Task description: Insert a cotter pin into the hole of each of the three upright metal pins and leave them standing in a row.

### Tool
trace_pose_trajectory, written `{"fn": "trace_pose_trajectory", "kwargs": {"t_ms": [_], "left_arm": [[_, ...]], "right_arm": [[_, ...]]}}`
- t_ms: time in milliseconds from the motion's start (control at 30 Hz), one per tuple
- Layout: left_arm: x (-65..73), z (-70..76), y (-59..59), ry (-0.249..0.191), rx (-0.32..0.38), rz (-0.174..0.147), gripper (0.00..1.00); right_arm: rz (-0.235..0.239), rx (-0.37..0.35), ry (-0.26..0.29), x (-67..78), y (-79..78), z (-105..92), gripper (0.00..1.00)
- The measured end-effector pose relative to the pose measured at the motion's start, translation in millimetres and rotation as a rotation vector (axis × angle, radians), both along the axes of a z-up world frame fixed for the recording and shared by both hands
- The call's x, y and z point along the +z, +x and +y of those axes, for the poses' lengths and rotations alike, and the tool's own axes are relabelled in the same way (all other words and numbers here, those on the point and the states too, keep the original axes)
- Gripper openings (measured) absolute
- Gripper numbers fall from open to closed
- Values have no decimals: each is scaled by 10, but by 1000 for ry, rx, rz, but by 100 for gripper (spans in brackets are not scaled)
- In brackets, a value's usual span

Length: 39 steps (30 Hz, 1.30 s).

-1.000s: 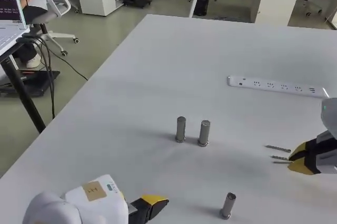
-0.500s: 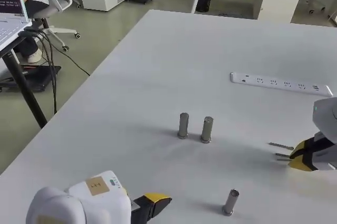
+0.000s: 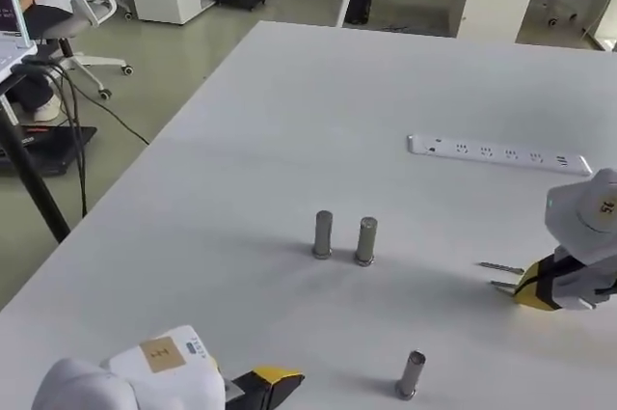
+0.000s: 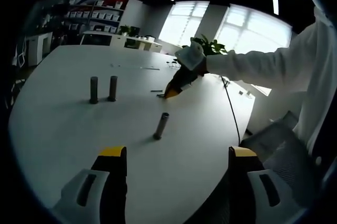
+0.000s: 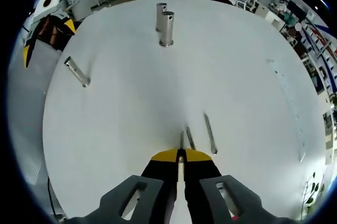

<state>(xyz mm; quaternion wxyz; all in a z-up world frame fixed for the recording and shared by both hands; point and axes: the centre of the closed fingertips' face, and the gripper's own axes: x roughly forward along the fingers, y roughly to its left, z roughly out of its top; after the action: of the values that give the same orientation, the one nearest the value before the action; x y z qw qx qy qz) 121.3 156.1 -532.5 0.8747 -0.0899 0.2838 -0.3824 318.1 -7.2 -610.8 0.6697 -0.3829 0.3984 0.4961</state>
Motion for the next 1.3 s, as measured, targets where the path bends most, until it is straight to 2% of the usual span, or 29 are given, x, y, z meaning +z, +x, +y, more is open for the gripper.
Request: {"fn": "trace_pose_trajectory", "kwargs": {"t_ms": [367, 533, 600, 700, 1033, 1167, 1300], "left_arm": [[17, 13, 54, 7, -1, -2, 76], [26, -5, 44, 11, -12, 0, 75], [40, -17, 40, 13, -16, -2, 74], [79, -45, 41, 7, -19, -10, 73], [174, -118, 65, 16, -29, -28, 69], [249, -143, 97, 4, -27, -38, 68], [287, -164, 141, 0, -23, -43, 66]], "right_arm": [[-3, -50, -32, 4, 10, -3, 0], [1, -31, -37, 45, -49, -11, 0], [-16, -26, -32, 92, -53, -22, 0], [-35, -41, 11, 204, -61, -16, 0], [-160, -81, 124, 663, -154, -113, 0], [-224, -86, 199, 894, -256, -93, 0], [-270, -64, 272, 1117, -427, -24, 0]]}}
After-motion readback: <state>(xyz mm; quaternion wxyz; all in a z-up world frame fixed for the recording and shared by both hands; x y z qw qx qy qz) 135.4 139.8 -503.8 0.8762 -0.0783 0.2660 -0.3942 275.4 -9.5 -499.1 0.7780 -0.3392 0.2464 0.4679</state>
